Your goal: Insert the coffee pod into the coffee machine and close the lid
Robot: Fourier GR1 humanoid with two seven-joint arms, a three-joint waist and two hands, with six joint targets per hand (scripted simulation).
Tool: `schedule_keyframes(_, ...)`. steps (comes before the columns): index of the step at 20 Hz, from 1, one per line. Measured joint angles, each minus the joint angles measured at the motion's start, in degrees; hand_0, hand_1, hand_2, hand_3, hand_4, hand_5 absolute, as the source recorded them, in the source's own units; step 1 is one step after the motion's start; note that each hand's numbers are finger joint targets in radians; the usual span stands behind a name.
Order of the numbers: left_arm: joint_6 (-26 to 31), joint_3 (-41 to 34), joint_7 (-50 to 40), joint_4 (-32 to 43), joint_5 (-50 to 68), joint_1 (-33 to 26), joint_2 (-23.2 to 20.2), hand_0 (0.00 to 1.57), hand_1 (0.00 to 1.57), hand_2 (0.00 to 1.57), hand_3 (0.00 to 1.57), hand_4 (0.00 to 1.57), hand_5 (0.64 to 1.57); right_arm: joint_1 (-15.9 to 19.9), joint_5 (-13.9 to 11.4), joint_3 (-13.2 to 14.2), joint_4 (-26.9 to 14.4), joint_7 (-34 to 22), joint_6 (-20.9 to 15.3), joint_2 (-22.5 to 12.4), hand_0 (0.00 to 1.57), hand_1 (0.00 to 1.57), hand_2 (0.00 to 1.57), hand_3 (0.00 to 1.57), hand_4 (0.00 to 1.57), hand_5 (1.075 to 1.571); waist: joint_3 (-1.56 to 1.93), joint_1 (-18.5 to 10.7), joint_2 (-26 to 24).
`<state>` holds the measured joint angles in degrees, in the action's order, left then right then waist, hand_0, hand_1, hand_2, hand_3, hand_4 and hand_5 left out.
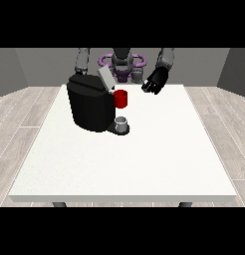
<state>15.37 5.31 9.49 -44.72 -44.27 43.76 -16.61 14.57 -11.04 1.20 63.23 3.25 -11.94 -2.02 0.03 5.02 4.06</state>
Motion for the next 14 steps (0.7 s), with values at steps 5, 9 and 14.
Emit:
schedule_keyframes(5, 2.4, -1.9, 0.4, 0.0, 0.3, 1.8, -1.4, 1.42, 1.42, 1.4, 1.34, 0.56, 1.571, 0.1, -0.3, -1.0, 1.4, -1.0, 1.3, -0.2, 0.0, 0.0, 0.0, 0.0, 0.0, 1.571, -0.02, 1.7, -0.6)
schedule_keyframes(9, 5.1, -2.9, -0.2, -0.4, 0.5, 4.6, -2.2, 1.42, 1.42, 1.42, 1.38, 0.54, 1.571, 0.8, -0.6, -1.9, 2.9, -2.7, 1.4, 0.4, 0.0, 0.0, 0.0, 0.0, 0.0, 1.571, -0.03, 2.9, -1.4)
schedule_keyframes(14, 8.4, -6.9, -3.3, 0.2, 3.0, 10.9, -3.2, 1.23, 1.23, 1.26, 1.27, 0.5, 1.571, 1.6, 0.6, -2.0, 4.0, -1.2, 2.7, 0.8, 0.0, 0.0, 0.0, 0.0, 0.0, 1.571, -0.01, 5.3, 0.1)
